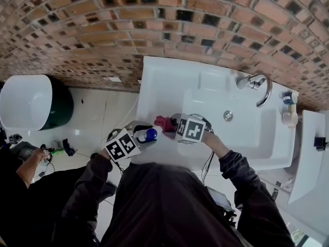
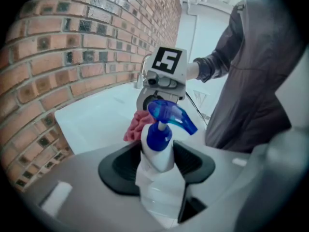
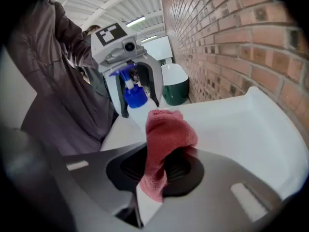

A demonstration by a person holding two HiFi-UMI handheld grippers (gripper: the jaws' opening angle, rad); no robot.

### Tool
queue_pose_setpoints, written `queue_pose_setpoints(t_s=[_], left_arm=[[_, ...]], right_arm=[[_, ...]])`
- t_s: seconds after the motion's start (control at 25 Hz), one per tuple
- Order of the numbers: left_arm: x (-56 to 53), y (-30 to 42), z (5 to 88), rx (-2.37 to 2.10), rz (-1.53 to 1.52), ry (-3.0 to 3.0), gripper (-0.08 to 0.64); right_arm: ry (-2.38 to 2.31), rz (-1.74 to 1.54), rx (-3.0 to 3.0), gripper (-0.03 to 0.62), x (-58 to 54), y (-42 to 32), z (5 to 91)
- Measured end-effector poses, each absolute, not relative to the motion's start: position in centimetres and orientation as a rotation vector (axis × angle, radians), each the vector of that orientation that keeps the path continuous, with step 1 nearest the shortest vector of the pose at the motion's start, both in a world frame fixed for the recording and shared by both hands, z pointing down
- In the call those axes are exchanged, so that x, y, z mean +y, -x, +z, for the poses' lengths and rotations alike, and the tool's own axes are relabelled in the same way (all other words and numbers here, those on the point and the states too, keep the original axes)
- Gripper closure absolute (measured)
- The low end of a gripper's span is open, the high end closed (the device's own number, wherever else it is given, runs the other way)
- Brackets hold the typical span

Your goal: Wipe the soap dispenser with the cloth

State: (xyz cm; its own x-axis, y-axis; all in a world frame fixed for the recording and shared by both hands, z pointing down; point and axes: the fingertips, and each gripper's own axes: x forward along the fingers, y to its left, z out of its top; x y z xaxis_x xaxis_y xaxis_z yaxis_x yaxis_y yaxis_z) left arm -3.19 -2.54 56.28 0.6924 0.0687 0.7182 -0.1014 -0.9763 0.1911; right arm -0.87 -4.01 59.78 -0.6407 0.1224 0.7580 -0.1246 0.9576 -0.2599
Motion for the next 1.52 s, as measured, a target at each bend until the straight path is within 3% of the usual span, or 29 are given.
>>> queue_pose_setpoints(t_s=[0.24,0.48,0.8,0.92,1.16,1.52], left_arm=[[-2.6,3.2,56.3,-0.024,1.135,-2.691,0.341],[-2.5,3.4,56.6,-0.154,1.181,-2.671,0.339],[-2.8,6.0,54.9,-0.559,1.120,-2.536,0.337],[-2.1,6.9,54.9,-0.705,1.072,-2.442,0.370],[-2.5,6.7,55.1,-0.763,1.065,-2.440,0.454],[-4.3,6.5,55.1,-0.745,1.116,-2.492,0.458]], right_arm=[[0.029,0.268,-2.115,0.523,-4.2,1.6,63.1],[0.010,0.208,-2.105,0.523,-5.0,0.2,60.6],[0.186,-0.301,-1.988,0.523,-5.3,0.7,57.5],[0.237,-0.383,-1.936,0.523,-4.3,0.5,57.8],[0.264,-0.357,-1.932,0.523,-1.5,-0.6,57.5],[0.224,-0.101,-2.112,0.523,3.8,1.8,57.0]])
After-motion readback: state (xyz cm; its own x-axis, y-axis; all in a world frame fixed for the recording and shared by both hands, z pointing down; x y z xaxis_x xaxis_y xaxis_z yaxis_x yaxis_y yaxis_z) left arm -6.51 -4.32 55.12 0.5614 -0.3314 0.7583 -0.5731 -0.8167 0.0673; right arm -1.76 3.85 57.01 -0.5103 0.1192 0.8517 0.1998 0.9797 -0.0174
